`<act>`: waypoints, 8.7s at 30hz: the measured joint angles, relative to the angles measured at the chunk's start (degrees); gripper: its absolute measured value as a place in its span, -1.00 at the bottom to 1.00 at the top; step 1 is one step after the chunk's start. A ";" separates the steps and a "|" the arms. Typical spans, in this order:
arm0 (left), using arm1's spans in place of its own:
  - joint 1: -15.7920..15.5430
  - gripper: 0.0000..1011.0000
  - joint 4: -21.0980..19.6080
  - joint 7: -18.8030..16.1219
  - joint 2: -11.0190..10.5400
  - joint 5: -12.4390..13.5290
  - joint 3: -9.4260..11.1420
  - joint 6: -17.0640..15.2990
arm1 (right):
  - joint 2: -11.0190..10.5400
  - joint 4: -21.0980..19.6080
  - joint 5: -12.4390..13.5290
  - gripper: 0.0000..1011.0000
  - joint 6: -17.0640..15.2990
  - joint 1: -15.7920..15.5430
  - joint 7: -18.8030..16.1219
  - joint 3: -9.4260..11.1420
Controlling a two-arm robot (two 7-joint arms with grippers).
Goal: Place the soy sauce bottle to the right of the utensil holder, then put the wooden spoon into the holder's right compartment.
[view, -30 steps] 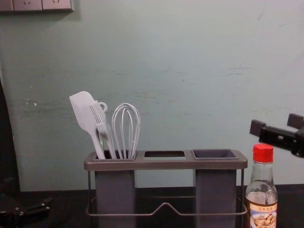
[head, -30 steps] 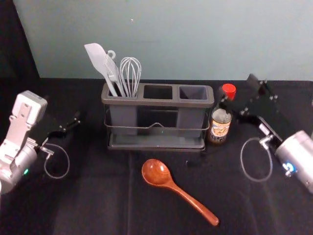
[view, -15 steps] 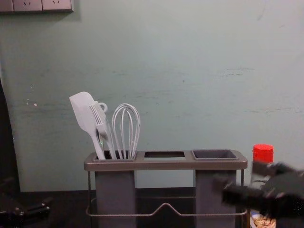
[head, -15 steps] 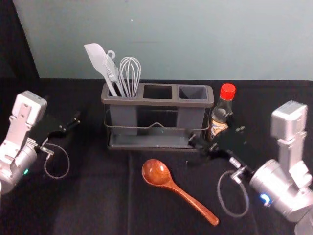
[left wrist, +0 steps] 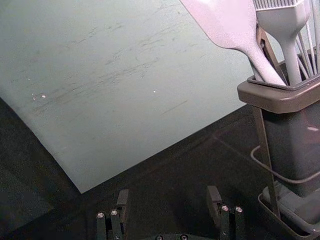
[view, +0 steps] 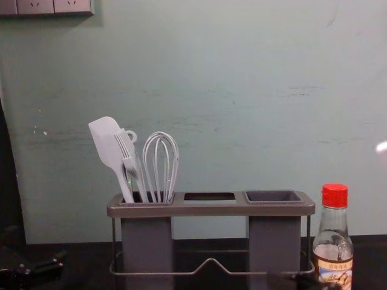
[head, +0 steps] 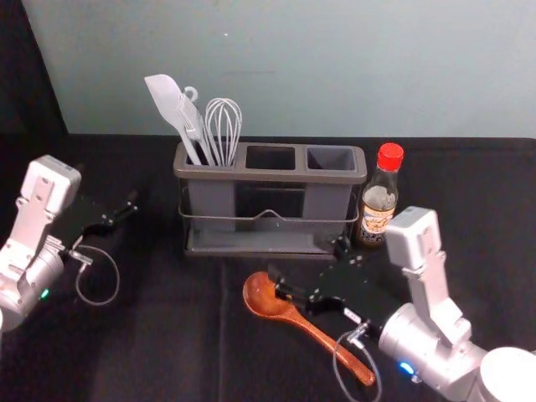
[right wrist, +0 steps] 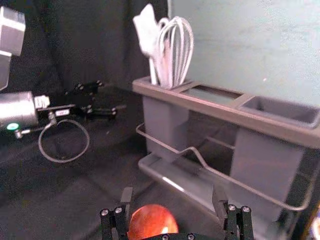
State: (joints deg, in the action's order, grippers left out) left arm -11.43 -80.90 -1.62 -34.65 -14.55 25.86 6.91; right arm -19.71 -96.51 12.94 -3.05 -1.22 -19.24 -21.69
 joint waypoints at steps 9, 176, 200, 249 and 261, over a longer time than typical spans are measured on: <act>0.00 0.98 0.00 0.00 0.00 0.00 0.00 0.00 | 0.75 1.50 -0.61 0.98 -0.24 0.39 -0.15 -0.93; 0.00 0.98 0.00 0.00 0.00 0.00 0.00 0.00 | 8.49 -23.85 -11.26 0.66 1.17 -9.50 2.44 11.85; 0.00 0.98 0.00 0.00 0.00 0.00 0.00 0.00 | 6.47 -19.84 -5.59 0.66 11.27 -10.69 0.19 12.82; 0.00 0.98 0.00 0.00 0.00 0.00 0.00 0.00 | 5.05 11.19 2.39 0.66 23.37 22.85 -12.24 4.13; 0.00 0.98 0.00 0.00 0.00 0.00 0.00 0.00 | 8.60 19.06 8.31 0.66 30.73 23.10 -11.10 4.64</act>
State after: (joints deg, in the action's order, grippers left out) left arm -11.43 -80.90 -1.62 -34.65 -14.55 25.86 6.91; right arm -11.11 -77.45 21.25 27.68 21.88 -30.33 -17.06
